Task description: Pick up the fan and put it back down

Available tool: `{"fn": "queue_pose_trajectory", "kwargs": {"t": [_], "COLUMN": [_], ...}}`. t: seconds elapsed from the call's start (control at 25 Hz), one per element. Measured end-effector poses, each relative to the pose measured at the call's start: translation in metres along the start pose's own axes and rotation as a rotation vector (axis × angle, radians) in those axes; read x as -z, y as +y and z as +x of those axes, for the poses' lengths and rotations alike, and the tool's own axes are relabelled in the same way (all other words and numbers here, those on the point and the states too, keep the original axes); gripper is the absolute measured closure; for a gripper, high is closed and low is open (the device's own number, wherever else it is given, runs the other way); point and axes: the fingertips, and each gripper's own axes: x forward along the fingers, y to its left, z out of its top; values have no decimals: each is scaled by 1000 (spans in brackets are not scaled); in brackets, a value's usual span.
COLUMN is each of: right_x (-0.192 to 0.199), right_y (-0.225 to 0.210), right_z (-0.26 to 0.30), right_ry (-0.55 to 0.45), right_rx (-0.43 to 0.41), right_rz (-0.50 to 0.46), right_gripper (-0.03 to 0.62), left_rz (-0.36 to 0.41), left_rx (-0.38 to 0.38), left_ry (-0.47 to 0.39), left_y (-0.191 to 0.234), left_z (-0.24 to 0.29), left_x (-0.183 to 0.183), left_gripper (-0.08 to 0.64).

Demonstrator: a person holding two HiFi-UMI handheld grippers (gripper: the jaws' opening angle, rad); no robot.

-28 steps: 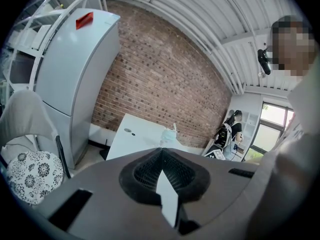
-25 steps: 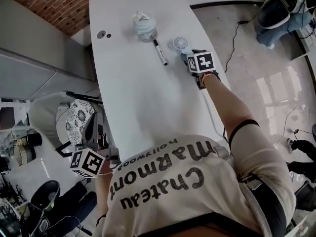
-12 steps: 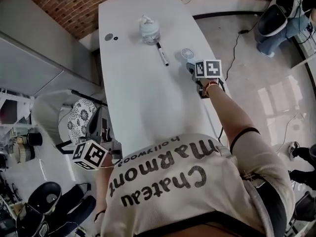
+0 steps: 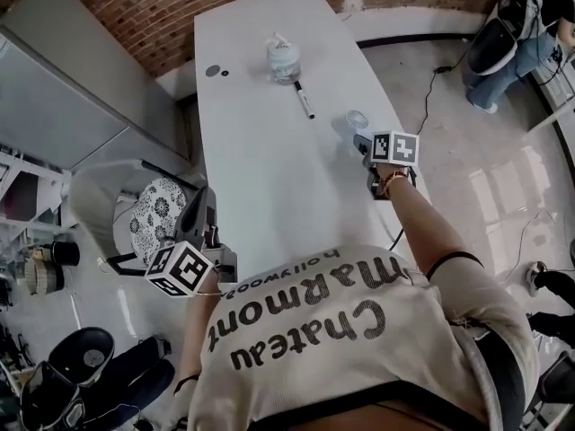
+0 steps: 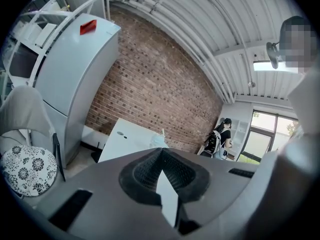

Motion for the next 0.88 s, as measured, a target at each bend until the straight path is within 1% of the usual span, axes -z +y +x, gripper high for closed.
{"fn": "queue_pose_trajectory", "kwargs": {"t": [0.24,0.36,0.52,0.68,0.88], "right_x": [19,26,32,33,40], "right_y": [19,44,76,112,153], "right_z": [-48,-70,-97,-113,-139], "right_ry": [-65,-98,-143,-202,-264], "right_rx": [8,-3,-29,-64,-103], "right_rz": [58,72,61,96,115], "right_gripper": [376,377,377,377,377], "left_rz": [-16,-9,12,14,27], "left_rx": [43,56,63,69,55], "left_ry": [8,25,39,27,16], "left_y": [-4,3,11,30,51], "left_z": [-24,-36,-56,-76,-107], "left_x": [1,-6,-10,-15,-20], "left_gripper": [560,560,560,560,560]}}
